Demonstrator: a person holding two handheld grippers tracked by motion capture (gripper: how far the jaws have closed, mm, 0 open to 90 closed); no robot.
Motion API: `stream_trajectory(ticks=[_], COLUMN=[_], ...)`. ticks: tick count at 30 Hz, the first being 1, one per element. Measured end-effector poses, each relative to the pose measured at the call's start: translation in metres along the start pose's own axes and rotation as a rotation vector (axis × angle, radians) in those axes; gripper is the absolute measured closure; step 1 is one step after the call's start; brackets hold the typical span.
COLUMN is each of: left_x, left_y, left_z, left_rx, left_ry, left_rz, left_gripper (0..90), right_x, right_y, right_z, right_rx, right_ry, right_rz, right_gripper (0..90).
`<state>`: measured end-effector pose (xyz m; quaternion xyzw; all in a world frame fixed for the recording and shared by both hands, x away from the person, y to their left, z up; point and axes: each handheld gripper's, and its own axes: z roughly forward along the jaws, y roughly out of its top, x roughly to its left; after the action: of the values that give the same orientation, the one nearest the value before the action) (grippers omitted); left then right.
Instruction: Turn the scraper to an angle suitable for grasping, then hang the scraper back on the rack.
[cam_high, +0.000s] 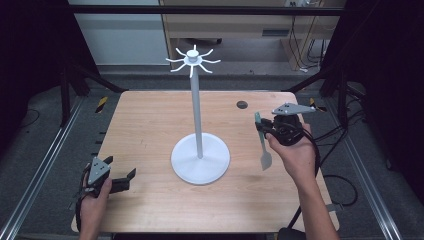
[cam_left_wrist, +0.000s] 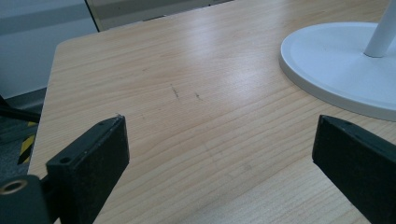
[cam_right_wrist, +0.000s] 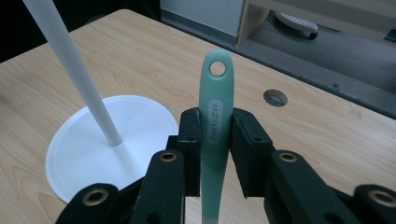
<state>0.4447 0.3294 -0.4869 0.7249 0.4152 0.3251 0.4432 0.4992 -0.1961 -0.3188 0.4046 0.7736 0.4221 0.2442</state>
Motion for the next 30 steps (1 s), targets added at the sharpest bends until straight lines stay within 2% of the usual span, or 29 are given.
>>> stream_trajectory(ticks=[10, 19, 30], left_x=[0.000, -0.001, 0.000], left_y=[-0.001, 0.000, 0.000], left_z=[0.000, 0.000, 0.000], left_rx=[0.011, 0.008, 0.005], left_ry=[-0.003, -0.007, -0.004], left_rz=[0.003, 0.007, 0.000], left_gripper=[3.4, 3.4, 3.4], right_x=[0.000, 0.004, 0.006], right_y=[0.007, 0.015, 0.020], right_z=[-0.002, -0.014, -0.012], right_rx=[-0.027, -0.086, -0.115], right_ry=[0.004, 0.010, 0.011], right_rz=[0.004, 0.001, 0.009], right_gripper=[74.4, 74.4, 74.4])
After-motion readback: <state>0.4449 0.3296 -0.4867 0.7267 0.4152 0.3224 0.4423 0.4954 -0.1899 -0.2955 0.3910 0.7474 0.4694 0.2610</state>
